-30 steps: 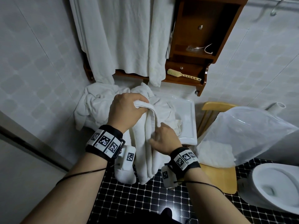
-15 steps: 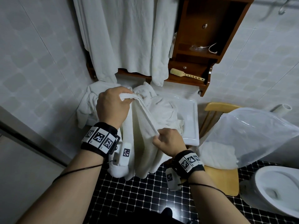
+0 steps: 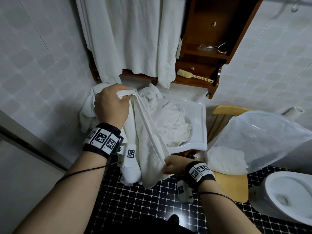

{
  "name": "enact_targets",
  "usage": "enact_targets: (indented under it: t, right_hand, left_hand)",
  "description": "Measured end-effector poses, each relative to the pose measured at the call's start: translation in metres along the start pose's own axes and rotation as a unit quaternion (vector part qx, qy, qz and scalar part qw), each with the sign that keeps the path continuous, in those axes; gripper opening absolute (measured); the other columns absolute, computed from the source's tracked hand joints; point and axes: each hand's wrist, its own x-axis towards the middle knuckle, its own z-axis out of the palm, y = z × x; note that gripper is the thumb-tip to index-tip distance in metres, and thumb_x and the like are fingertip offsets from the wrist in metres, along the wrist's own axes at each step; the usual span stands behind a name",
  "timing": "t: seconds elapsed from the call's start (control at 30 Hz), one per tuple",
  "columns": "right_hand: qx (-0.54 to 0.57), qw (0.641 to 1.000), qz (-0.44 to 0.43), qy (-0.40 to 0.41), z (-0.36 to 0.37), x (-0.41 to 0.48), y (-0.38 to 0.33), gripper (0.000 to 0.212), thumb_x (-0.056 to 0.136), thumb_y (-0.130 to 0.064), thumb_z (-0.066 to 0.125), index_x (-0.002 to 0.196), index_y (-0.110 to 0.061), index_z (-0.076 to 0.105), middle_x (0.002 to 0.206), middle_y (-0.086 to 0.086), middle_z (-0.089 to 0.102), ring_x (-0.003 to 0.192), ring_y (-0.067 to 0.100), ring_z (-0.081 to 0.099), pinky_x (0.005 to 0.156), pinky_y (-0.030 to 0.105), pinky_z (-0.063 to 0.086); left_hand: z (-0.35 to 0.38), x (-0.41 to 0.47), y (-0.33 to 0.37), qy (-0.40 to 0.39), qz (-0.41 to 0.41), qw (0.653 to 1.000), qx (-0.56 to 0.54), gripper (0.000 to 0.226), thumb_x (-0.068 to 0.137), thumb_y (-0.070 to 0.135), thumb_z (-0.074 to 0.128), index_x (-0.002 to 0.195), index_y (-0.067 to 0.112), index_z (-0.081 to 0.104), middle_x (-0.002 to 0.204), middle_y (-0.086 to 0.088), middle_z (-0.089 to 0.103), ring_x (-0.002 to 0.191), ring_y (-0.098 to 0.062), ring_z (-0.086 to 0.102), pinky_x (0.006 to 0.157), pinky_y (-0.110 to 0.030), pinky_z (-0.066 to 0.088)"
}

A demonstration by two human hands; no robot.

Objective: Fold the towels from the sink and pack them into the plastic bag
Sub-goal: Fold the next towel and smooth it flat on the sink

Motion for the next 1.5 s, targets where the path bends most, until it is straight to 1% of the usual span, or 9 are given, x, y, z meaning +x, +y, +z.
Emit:
enact_targets:
  t: [0.3,0.43,0.63,0.8,0.9,1.0,1.2,1.33,1.5]
  right_hand:
    - [0.039,0.994,0.100,0.018,0.017,0.003,0.009,0.054,0.091,-0.073,0.058,0.090,-0.021,0.071,0.079,-0.005,0.066,0.078,0.015,0.064,0.083,0.033,0.056]
    - [0.125,0.986,0.107,0.016,0.021,0.002,0.011,0.049,0.088,-0.060,0.073,0.094,-0.012,0.081,0.075,-0.002,0.069,0.070,0.013,0.063,0.071,0.031,0.052]
    - [0.055,0.991,0.123,0.010,0.023,0.005,0.013,0.046,0.099,-0.046,0.064,0.085,-0.004,0.073,0.069,-0.001,0.061,0.059,0.010,0.055,0.057,0.027,0.044]
    - [0.035,0.991,0.123,0.042,0.027,0.009,0.017,0.043,0.095,-0.049,0.063,0.090,-0.008,0.071,0.082,0.001,0.066,0.078,0.022,0.067,0.068,0.031,0.051]
    - [0.038,0.994,0.058,0.082,0.019,0.011,0.008,0.034,0.093,-0.049,0.065,0.106,-0.018,0.071,0.101,-0.002,0.073,0.097,0.021,0.070,0.084,0.033,0.058]
    - [0.054,0.979,-0.029,0.194,0.003,0.011,-0.011,0.055,0.092,-0.050,0.071,0.139,-0.024,0.063,0.136,-0.004,0.068,0.124,0.015,0.062,0.108,0.034,0.050]
    - [0.115,0.897,-0.155,0.397,-0.034,0.018,-0.055,0.031,0.099,-0.029,0.067,0.127,-0.018,0.069,0.126,0.001,0.067,0.112,0.016,0.063,0.093,0.025,0.047]
    - [0.181,0.906,-0.159,0.349,-0.049,0.013,-0.064,0.031,0.099,-0.022,0.064,0.129,-0.027,0.064,0.123,-0.011,0.069,0.094,0.009,0.070,0.082,0.024,0.055]
    - [0.169,0.931,-0.184,0.265,-0.050,0.006,-0.069,0.014,0.098,-0.025,0.061,0.109,-0.020,0.067,0.100,0.002,0.069,0.072,0.015,0.064,0.075,0.028,0.054]
  left_hand:
    - [0.002,0.004,0.008,0.027,-0.030,0.999,0.010,0.015,0.088,0.022,0.081,0.100,0.032,0.080,0.102,0.002,0.078,0.097,-0.026,0.069,0.078,-0.039,0.057]
    - [0.001,0.007,0.008,0.036,-0.024,0.999,0.006,0.015,0.088,0.023,0.080,0.099,0.032,0.080,0.102,0.004,0.078,0.097,-0.025,0.071,0.079,-0.038,0.058]
    - [0.004,0.008,0.009,0.031,-0.003,0.999,-0.009,0.014,0.086,0.023,0.082,0.097,0.032,0.079,0.098,0.007,0.079,0.093,-0.022,0.071,0.078,-0.039,0.059]
    - [0.002,0.007,0.012,-0.011,0.038,0.997,-0.061,0.016,0.086,0.021,0.083,0.099,0.030,0.081,0.098,0.013,0.079,0.092,-0.012,0.072,0.084,-0.034,0.060]
    - [0.001,0.005,0.015,-0.025,0.059,0.994,-0.086,0.016,0.085,0.021,0.084,0.099,0.028,0.082,0.097,0.015,0.079,0.091,-0.010,0.073,0.086,-0.038,0.060]
    - [-0.001,0.005,0.015,-0.031,0.072,0.991,-0.109,0.017,0.083,0.020,0.086,0.098,0.027,0.083,0.095,0.016,0.078,0.090,-0.009,0.074,0.086,-0.040,0.061]
    - [-0.005,0.006,0.018,-0.038,0.095,0.988,-0.118,0.018,0.083,0.016,0.085,0.097,0.026,0.083,0.095,0.017,0.078,0.091,-0.008,0.074,0.086,-0.039,0.061]
    - [-0.009,0.007,0.018,-0.043,0.101,0.987,-0.120,0.018,0.083,0.015,0.085,0.098,0.025,0.083,0.096,0.017,0.078,0.092,-0.006,0.075,0.087,-0.039,0.061]
    - [-0.008,0.005,0.020,-0.051,0.097,0.987,-0.117,0.017,0.084,0.017,0.086,0.098,0.027,0.083,0.094,0.018,0.078,0.091,-0.007,0.074,0.087,-0.038,0.061]
